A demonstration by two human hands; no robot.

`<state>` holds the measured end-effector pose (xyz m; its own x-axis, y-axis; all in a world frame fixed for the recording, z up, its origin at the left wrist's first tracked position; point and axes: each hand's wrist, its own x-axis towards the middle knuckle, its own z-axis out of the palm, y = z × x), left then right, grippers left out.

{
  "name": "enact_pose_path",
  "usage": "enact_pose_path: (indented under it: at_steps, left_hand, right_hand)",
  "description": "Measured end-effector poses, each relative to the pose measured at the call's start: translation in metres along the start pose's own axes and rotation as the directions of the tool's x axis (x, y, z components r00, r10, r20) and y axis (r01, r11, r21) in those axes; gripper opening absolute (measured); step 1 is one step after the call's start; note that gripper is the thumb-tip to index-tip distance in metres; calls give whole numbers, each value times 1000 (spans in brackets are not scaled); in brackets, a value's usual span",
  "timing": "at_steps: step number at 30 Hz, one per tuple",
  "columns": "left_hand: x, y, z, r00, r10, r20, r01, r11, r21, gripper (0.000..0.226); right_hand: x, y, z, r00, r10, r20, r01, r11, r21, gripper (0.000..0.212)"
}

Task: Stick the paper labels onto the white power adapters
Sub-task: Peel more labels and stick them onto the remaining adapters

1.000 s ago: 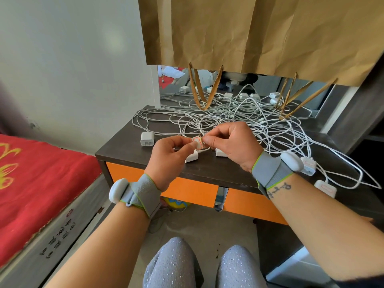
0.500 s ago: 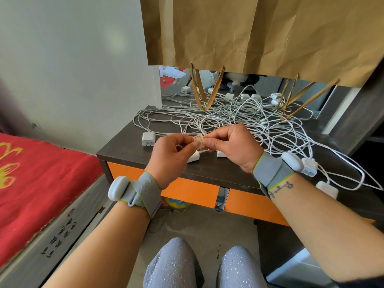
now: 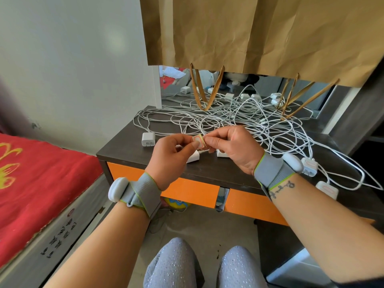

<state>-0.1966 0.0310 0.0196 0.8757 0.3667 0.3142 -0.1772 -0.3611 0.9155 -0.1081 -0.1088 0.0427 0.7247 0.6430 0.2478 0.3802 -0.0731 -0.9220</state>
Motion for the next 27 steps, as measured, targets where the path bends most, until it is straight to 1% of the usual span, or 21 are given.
enact_pose_path:
  at_steps: [2,6,8,10,14,16,18,21,25,27]
  left_hand:
    - [0,-1,0,1000,-2,-8,2,1000,-13,10]
    - [0,-3,-1,998,3,-63,-3,1000,7,9]
    - [0,-3,-2,997,10,-80,-6,999,46,9]
    - [-1,-4,-2,997,10,-79,-6,999,50,10]
    - [0,-4,-5,998,-49,-42,46,996,-83,12]
    - [0,-3,-5,998,-50,-25,46,990,-130,17]
    - [1,-2,-5,999,-28,-25,25,990,-140,18]
    - [3,-1,-4,1000,9,1,-8,991,-132,11]
    - [6,-4,-5,1000,18,17,-16,990,-142,12]
    - [6,-6,-6,1000,8,16,-5,987,-159,13]
  right_hand:
    - [0,2,1,1000,21,15,-20,999,-37,8]
    - [-1,5,1,999,33,0,-33,997,-69,1]
    - [-1,5,1,1000,21,-11,-21,997,-77,7]
    - [0,4,2,1000,9,-20,-10,997,-73,11]
    - [-1,4,1,1000,5,-21,-7,995,-104,8]
    - [-1,3,0,1000,10,11,-8,990,-142,6]
    - [-2,1,0,999,16,45,-9,988,-155,7]
    - [-3,0,0,998,25,61,-17,991,-133,9]
    - [-4,0,0,998,19,60,-16,998,-61,9]
    - [-4,1,-1,997,19,74,-18,1000,-12,15]
